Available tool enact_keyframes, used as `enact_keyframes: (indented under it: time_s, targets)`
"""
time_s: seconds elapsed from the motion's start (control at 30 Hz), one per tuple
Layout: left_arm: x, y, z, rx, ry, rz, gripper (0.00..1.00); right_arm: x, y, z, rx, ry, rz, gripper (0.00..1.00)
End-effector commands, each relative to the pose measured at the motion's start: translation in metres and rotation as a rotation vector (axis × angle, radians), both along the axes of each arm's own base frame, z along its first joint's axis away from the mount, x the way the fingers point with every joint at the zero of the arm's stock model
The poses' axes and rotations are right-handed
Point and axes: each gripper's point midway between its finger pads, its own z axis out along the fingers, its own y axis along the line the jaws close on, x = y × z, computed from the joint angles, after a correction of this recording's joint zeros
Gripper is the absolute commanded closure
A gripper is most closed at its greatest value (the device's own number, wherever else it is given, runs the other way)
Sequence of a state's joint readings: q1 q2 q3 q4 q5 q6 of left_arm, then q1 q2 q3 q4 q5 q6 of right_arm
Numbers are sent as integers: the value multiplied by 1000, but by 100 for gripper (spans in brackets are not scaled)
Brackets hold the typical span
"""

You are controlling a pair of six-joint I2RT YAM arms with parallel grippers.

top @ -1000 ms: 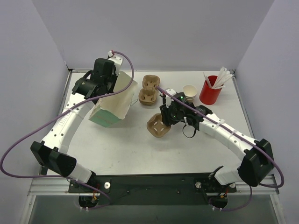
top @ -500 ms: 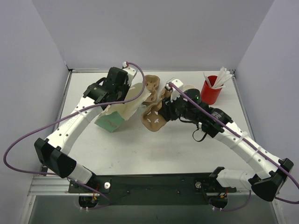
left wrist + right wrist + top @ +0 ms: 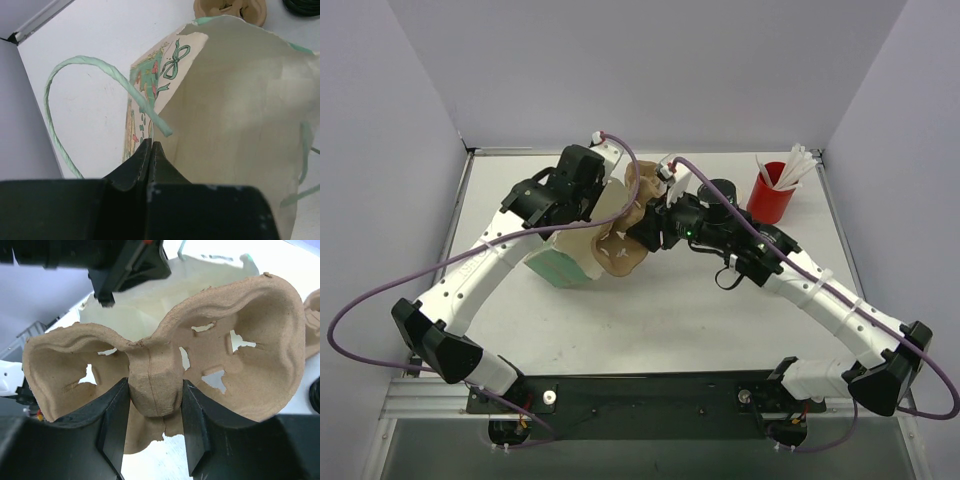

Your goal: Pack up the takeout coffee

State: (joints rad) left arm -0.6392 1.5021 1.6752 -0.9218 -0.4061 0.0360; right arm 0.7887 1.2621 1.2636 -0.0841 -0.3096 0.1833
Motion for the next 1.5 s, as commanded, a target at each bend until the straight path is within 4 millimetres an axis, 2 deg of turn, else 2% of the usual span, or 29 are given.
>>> enact_keyframes:
  time_s: [0.0, 0.4, 0.57, 0.9, 1.23, 1.47]
  targets:
    - [-4, 9, 33, 64, -92, -8, 100, -5, 26, 45, 159, -55, 83, 67]
    - [-12, 1, 51, 3, -116, -83, 100, -15, 44, 44, 219, -16, 176, 67]
    - [-16, -1, 58, -28, -128, -101, 100, -15, 48, 29, 206, 6, 187, 68]
    - [-22, -3, 61, -119, -126, -152, 100, -17, 45, 18, 241, -1, 181, 68]
    - [-45, -16, 66, -174, -148, -309, 100, -11, 49, 10, 187, 15, 169, 68]
    - [-52, -22, 67, -197, -149, -353, 100, -9, 53, 0, 117, -15, 138, 68]
